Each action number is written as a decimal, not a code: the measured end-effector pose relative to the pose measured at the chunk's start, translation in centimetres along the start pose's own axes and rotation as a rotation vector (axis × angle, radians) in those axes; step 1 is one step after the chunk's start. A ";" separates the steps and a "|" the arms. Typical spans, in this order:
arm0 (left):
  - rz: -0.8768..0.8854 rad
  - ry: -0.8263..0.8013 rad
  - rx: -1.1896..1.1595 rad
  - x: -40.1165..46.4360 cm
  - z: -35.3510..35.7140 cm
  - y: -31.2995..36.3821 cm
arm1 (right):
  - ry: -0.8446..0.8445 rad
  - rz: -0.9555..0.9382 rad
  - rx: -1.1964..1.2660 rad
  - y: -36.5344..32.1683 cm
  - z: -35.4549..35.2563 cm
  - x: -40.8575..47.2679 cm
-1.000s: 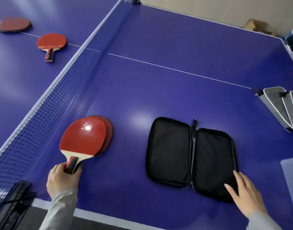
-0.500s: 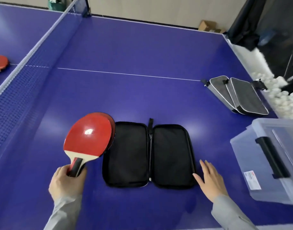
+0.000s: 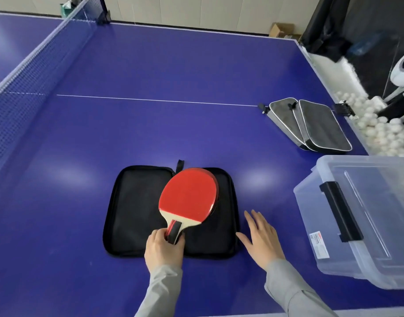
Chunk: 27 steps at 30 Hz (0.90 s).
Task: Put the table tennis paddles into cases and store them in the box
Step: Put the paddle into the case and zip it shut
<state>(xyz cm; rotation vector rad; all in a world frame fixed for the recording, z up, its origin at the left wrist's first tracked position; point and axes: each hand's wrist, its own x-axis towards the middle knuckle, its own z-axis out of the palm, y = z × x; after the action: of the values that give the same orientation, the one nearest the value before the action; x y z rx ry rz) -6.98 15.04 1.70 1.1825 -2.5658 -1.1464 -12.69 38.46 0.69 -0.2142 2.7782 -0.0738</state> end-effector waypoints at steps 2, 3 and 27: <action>-0.028 0.009 0.001 -0.7 1.3 0.8 | 0.003 -0.011 0.011 0.4 0.2 0.1; -0.043 0.012 -0.003 -1.0 1.8 1.1 | 0.003 -0.016 0.016 0.7 0.3 0.2; -0.229 0.115 -0.034 -5.2 8.2 3.8 | -0.015 -0.123 0.006 1.2 3.0 0.0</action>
<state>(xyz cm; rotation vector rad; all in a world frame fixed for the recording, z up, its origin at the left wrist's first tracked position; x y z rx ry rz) -8.78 25.05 -0.49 1.5181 -2.3657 -1.1210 -11.80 39.53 -2.26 -0.3821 2.7476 -0.1109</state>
